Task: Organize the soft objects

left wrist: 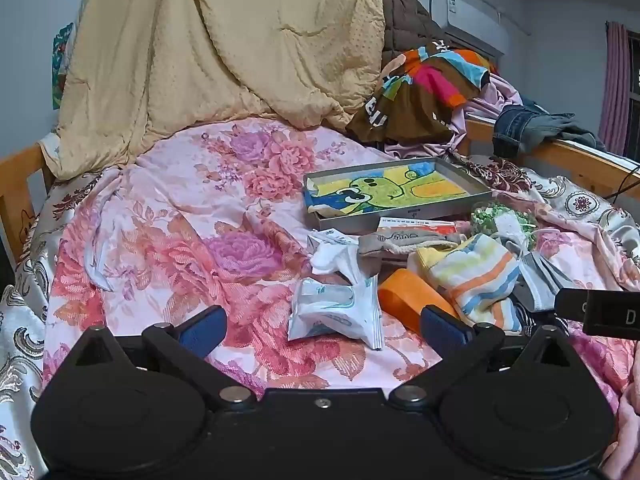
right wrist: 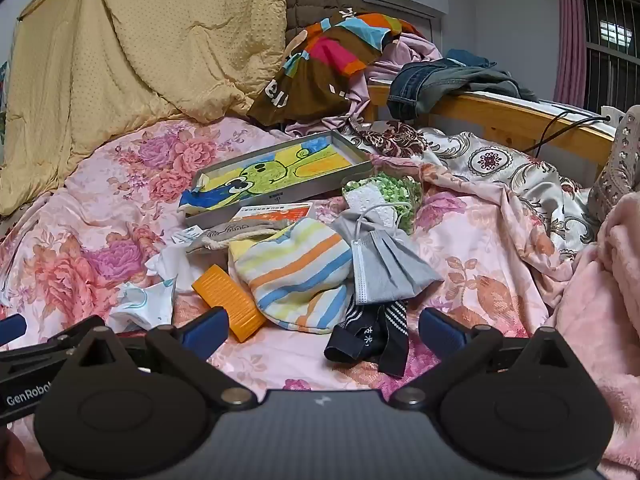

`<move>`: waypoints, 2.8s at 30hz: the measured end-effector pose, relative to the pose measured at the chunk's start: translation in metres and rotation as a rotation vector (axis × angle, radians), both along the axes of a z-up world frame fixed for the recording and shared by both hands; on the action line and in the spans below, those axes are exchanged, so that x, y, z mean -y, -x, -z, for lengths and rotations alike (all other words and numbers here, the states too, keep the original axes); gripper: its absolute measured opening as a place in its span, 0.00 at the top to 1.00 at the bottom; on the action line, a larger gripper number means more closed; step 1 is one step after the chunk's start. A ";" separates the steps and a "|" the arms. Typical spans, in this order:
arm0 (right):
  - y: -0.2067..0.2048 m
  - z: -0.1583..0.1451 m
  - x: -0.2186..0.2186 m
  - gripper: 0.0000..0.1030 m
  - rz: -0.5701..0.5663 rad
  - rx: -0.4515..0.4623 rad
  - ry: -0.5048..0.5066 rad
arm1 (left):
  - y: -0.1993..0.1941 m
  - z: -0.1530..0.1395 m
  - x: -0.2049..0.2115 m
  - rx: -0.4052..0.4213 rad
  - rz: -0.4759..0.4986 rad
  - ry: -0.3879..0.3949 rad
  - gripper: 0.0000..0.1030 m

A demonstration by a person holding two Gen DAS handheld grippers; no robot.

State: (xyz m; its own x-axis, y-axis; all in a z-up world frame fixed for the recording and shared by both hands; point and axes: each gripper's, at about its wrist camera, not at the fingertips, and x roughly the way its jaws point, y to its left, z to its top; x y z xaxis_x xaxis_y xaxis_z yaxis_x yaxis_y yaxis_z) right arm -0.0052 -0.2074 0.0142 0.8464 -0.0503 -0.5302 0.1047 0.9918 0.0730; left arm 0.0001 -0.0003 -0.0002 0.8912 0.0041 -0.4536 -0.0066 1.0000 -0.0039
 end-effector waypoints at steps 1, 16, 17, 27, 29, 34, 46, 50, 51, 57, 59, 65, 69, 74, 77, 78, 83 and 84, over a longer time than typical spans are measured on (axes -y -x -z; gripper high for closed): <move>0.000 0.000 0.000 0.00 0.000 -0.001 0.000 | 0.000 0.000 0.000 -0.001 -0.001 -0.002 0.01; 0.000 0.000 -0.001 0.00 -0.002 -0.001 -0.002 | 0.000 -0.001 0.000 0.008 0.000 -0.005 0.01; 0.000 0.000 0.000 0.00 -0.001 -0.002 -0.005 | 0.000 -0.001 0.000 0.008 0.001 -0.005 0.01; 0.000 0.001 0.001 0.00 0.000 -0.003 -0.010 | 0.000 -0.001 0.000 0.008 0.000 -0.005 0.01; 0.000 0.000 0.002 0.00 0.000 -0.004 -0.010 | 0.000 -0.001 0.000 0.009 0.000 -0.005 0.01; -0.001 -0.002 0.002 0.00 -0.003 -0.007 -0.013 | 0.000 -0.001 0.000 0.009 -0.001 -0.007 0.01; -0.002 0.001 0.003 0.00 -0.006 -0.011 -0.019 | 0.000 -0.001 0.000 0.009 0.002 -0.006 0.01; -0.002 0.001 0.003 0.00 -0.006 -0.012 -0.019 | 0.000 -0.001 -0.004 0.008 0.011 -0.001 0.01; -0.002 0.001 0.003 0.00 -0.006 -0.012 -0.019 | 0.000 -0.001 -0.006 0.007 0.013 -0.002 0.01; -0.001 0.002 0.002 0.00 -0.006 -0.013 -0.021 | 0.000 -0.001 -0.006 0.007 0.013 -0.004 0.01; -0.001 0.002 0.003 0.00 -0.006 -0.013 -0.022 | 0.000 -0.001 -0.006 0.007 0.014 -0.003 0.01; -0.001 0.002 0.003 0.00 -0.006 -0.014 -0.023 | 0.000 -0.001 -0.006 0.007 0.015 -0.004 0.01; -0.002 0.001 0.004 0.00 -0.006 -0.016 -0.024 | 0.000 -0.001 -0.006 0.007 0.016 -0.003 0.01; -0.002 0.004 0.002 0.00 -0.007 -0.019 -0.027 | 0.000 -0.001 -0.006 0.007 0.015 -0.003 0.01; -0.002 0.004 0.003 0.00 -0.008 -0.020 -0.027 | 0.000 -0.001 -0.006 0.007 0.014 -0.006 0.01; -0.002 0.004 0.002 0.00 -0.007 -0.020 -0.027 | 0.000 -0.001 -0.006 0.007 0.015 -0.006 0.01; -0.003 0.005 0.003 0.00 -0.008 -0.021 -0.029 | 0.000 -0.001 -0.006 0.008 0.016 -0.004 0.01; -0.003 0.005 0.002 0.00 -0.008 -0.021 -0.029 | 0.000 -0.001 -0.006 0.008 0.015 -0.005 0.01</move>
